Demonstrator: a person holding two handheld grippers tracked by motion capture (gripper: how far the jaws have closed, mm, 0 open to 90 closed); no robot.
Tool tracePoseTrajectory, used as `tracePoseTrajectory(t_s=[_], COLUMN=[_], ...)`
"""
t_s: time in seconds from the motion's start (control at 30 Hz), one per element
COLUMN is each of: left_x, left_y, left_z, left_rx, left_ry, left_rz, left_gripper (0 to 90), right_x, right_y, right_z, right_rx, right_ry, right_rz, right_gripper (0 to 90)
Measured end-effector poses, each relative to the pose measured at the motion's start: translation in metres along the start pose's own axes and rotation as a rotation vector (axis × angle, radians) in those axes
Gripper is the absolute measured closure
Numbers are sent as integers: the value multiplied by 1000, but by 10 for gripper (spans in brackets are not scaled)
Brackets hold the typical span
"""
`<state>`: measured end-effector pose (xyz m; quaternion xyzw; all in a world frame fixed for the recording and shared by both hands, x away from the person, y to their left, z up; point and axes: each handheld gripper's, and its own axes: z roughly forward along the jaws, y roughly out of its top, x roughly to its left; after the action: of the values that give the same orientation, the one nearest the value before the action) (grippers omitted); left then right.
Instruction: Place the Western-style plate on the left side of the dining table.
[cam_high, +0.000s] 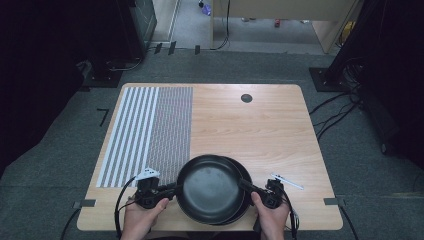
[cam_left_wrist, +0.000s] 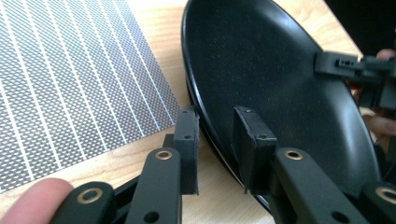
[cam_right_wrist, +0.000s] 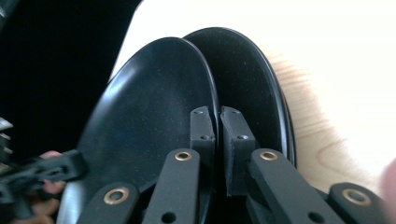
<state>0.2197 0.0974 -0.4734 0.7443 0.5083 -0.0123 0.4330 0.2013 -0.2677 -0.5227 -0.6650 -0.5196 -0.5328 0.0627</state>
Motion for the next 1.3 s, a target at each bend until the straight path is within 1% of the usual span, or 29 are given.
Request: tracePoseTrajectory(t_s=[0.03,0.07,0.13,0.23,0.27,0.33,0.4,0.47,0.5,0.53,0.57,0.6,0.7,0.83,0.9,1.03,1.07,1.13,1.17,1.23,1.27,1.3], left_x=[0,0,1,2,1,1,1,2,2,2,2,2,1,2,4,9,11,10,10,11,15,15], left_y=[0,0,1,1,1,2,2,5,5,7,7,8,11,14,17,22,25,29,31,33,37,37], left_z=[0,-2,-3,-4,-4,-5,-6,-8,-8,-10,-10,-12,-15,-17,-19,-24,-27,-30,-32,-34,-38,-38], left_rx=[0,-18,-33,-37,-34,-36,-37,-45,-45,-55,-55,-65,-69,-82,-88,-104,-114,-120,-125,-130,-142,-142], left_ry=[0,6,2,-5,-3,-2,0,3,3,1,1,-4,-10,-10,-10,-5,6,41,48,48,49,49], left_rz=[0,-6,-23,-33,-33,-35,-36,-38,-38,-40,-40,-46,-39,-43,-45,-51,-50,-17,-11,-11,-18,-18], left_gripper=[739,745,757,766,767,769,772,778,780,780,780,781,779,779,779,779,779,771,768,769,769,769], right_x=[0,-2,0,2,4,6,7,11,11,15,15,18,21,25,29,41,43,48,51,53,54,54], right_y=[0,-2,-4,-4,-4,-3,-3,-2,-2,0,0,2,5,9,12,20,22,26,28,32,34,34], right_z=[0,0,0,-1,-1,-2,-2,-3,-3,-3,-3,-3,-2,-1,0,7,9,13,16,21,24,24], right_rx=[0,-9,-21,-30,-34,-37,-33,-32,-32,-30,-30,-35,-39,-39,-37,-32,-30,-27,-25,-22,-19,-19], right_ry=[0,27,31,35,31,30,28,34,34,35,35,36,32,36,40,39,41,46,44,55,62,62], right_rz=[0,46,51,55,40,32,34,22,22,14,14,8,2,-1,-4,-28,-34,-42,-45,-28,-24,-24], right_gripper=[860,864,866,866,866,866,865,865,865,864,864,864,862,862,861,862,862,859,858,856,857,857])
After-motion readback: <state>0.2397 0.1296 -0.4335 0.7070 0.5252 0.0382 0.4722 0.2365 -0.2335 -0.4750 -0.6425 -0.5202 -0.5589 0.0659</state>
